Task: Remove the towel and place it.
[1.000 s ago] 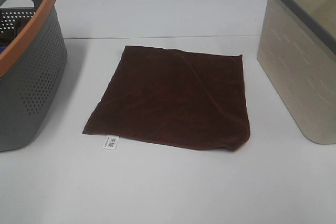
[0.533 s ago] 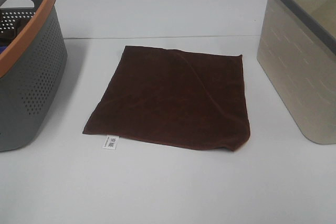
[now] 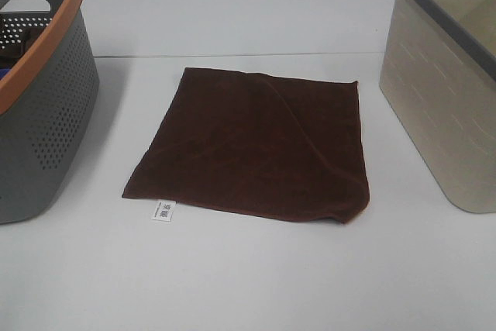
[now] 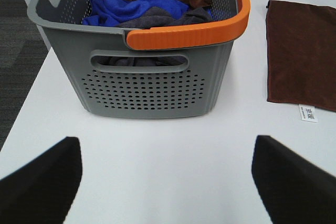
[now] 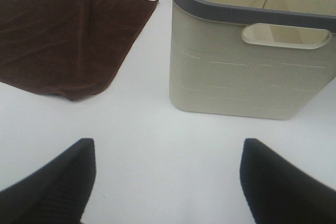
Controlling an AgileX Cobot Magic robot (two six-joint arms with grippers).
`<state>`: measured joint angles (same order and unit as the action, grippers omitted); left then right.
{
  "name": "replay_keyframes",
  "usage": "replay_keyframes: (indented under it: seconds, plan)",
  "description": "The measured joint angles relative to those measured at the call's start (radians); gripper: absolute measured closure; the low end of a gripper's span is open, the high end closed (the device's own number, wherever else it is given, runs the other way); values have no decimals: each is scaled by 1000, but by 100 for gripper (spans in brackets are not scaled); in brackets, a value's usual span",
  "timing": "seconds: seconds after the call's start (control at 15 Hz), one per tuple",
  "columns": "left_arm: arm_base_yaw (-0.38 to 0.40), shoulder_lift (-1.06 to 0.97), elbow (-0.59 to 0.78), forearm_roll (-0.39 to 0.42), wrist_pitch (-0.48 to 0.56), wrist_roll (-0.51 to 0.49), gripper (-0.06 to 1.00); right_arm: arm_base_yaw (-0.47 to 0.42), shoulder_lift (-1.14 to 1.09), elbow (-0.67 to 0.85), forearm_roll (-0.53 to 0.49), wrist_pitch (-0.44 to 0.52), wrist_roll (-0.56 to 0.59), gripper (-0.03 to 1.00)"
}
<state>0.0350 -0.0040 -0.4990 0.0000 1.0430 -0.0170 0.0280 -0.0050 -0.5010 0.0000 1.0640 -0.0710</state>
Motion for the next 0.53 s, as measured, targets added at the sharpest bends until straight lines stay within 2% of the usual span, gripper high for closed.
replay_keyframes:
  seconds: [0.53]
  plan:
    - [0, 0, 0, 0, 0, 0, 11, 0, 0, 0, 0, 0, 0, 23]
